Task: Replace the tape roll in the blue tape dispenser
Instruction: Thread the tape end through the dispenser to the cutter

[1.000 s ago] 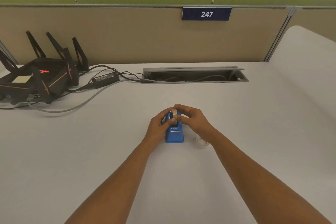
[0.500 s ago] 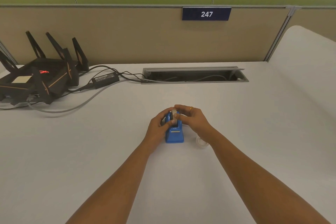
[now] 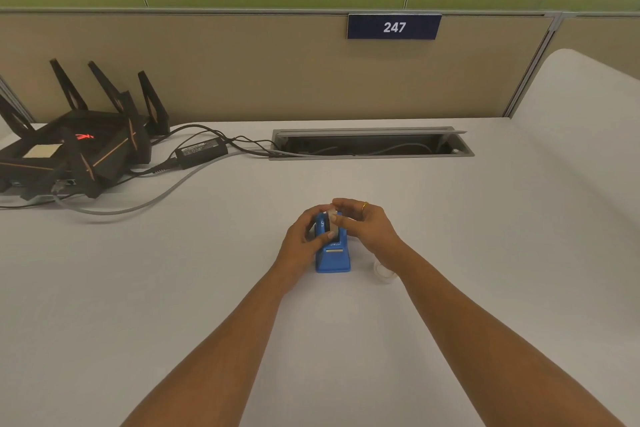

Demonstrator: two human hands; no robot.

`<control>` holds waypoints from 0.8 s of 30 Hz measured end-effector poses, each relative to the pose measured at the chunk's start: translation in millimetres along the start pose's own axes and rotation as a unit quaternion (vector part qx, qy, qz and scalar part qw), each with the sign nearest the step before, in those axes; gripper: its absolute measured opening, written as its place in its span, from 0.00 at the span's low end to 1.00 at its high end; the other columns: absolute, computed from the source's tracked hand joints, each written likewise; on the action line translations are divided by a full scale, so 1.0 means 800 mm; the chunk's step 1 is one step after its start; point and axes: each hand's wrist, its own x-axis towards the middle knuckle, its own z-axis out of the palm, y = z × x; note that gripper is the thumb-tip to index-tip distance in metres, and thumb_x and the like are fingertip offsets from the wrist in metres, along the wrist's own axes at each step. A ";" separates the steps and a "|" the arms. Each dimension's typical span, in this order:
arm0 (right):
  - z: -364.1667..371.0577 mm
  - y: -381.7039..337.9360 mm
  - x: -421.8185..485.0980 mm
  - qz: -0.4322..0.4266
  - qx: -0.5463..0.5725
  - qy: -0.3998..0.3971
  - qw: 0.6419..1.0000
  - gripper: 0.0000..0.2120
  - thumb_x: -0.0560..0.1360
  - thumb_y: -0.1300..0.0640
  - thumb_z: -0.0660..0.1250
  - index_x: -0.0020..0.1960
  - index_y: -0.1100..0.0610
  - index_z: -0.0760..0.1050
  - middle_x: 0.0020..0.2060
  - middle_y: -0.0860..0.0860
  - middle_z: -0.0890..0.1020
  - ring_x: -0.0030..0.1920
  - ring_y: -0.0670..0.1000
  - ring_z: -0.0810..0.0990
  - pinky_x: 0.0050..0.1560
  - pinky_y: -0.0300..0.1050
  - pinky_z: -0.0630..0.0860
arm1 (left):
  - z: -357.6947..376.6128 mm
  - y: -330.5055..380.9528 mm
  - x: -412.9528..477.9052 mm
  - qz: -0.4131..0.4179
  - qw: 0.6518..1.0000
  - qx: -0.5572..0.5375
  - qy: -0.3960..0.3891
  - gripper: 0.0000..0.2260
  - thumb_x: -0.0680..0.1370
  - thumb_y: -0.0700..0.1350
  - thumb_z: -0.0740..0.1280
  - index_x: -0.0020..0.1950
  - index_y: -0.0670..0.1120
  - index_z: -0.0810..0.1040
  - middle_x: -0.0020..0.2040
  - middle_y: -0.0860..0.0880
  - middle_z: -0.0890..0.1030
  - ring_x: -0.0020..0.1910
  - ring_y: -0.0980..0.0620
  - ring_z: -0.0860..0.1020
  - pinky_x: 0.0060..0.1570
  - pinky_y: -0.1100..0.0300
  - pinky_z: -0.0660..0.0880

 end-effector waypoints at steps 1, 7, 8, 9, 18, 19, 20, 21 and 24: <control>0.000 -0.001 0.000 -0.001 -0.002 -0.003 1.000 0.17 0.73 0.59 0.68 0.61 0.57 0.74 0.53 0.49 0.79 0.55 0.47 0.76 0.56 0.39 0.70 | 0.000 0.000 0.000 -0.005 1.000 -0.005 -0.003 0.20 0.74 0.41 0.66 0.64 0.52 0.68 0.67 0.47 0.71 0.67 0.48 0.69 0.68 0.47 0.68; 0.000 0.001 -0.003 0.001 -0.003 -0.006 1.000 0.18 0.72 0.59 0.69 0.61 0.56 0.74 0.54 0.46 0.78 0.56 0.45 0.74 0.58 0.39 0.67 | 0.001 -0.001 0.002 -0.020 1.000 0.012 -0.003 0.23 0.74 0.43 0.66 0.68 0.49 0.66 0.69 0.46 0.71 0.67 0.46 0.70 0.68 0.46 0.67; -0.001 0.001 -0.003 0.002 -0.001 -0.008 1.000 0.18 0.72 0.60 0.69 0.62 0.55 0.74 0.54 0.46 0.77 0.56 0.44 0.74 0.58 0.39 0.66 | 0.001 -0.001 0.002 -0.018 1.000 0.015 0.000 0.22 0.74 0.43 0.66 0.68 0.49 0.67 0.68 0.46 0.72 0.66 0.46 0.70 0.68 0.46 0.67; -0.001 0.000 -0.004 0.003 0.001 -0.011 1.000 0.19 0.72 0.60 0.69 0.62 0.55 0.74 0.54 0.46 0.77 0.56 0.43 0.73 0.59 0.39 0.66 | 0.002 -0.001 0.002 -0.016 1.000 0.019 0.002 0.22 0.74 0.43 0.66 0.68 0.49 0.67 0.67 0.45 0.72 0.66 0.46 0.71 0.68 0.46 0.67; -0.001 0.002 -0.004 0.012 0.009 -0.020 1.000 0.21 0.71 0.62 0.69 0.64 0.56 0.72 0.62 0.51 0.77 0.59 0.43 0.72 0.61 0.40 0.65 | 0.002 0.000 0.002 -0.005 0.999 0.034 0.006 0.23 0.74 0.41 0.66 0.68 0.47 0.67 0.68 0.44 0.72 0.66 0.45 0.71 0.67 0.45 0.68; -0.002 0.002 -0.004 0.015 0.011 -0.023 1.000 0.22 0.71 0.62 0.69 0.64 0.56 0.72 0.63 0.51 0.76 0.59 0.43 0.72 0.61 0.40 0.65 | 0.002 0.001 0.002 -0.005 0.999 0.033 0.005 0.23 0.74 0.41 0.66 0.68 0.47 0.66 0.68 0.44 0.72 0.66 0.45 0.71 0.67 0.45 0.68; -0.002 0.002 -0.004 0.018 0.015 -0.026 0.999 0.22 0.71 0.63 0.69 0.64 0.56 0.72 0.62 0.50 0.76 0.59 0.43 0.72 0.60 0.40 0.66 | 0.002 0.001 0.002 -0.006 0.999 0.033 0.005 0.23 0.74 0.41 0.66 0.68 0.47 0.66 0.68 0.44 0.72 0.66 0.45 0.71 0.67 0.45 0.68; -0.002 0.002 -0.004 0.021 0.020 -0.027 0.999 0.22 0.71 0.63 0.69 0.64 0.56 0.72 0.61 0.50 0.77 0.59 0.43 0.72 0.60 0.40 0.66 | 0.002 0.001 0.002 -0.007 0.999 0.032 0.004 0.23 0.74 0.41 0.66 0.68 0.47 0.67 0.68 0.44 0.72 0.66 0.45 0.71 0.67 0.45 0.68; 0.000 0.002 -0.004 0.030 0.049 -0.008 0.998 0.20 0.71 0.60 0.69 0.62 0.57 0.74 0.58 0.50 0.78 0.59 0.47 0.74 0.59 0.41 0.69 | 0.002 0.001 0.003 -0.011 0.999 0.031 0.001 0.23 0.74 0.42 0.66 0.68 0.47 0.67 0.68 0.44 0.72 0.66 0.45 0.71 0.67 0.45 0.68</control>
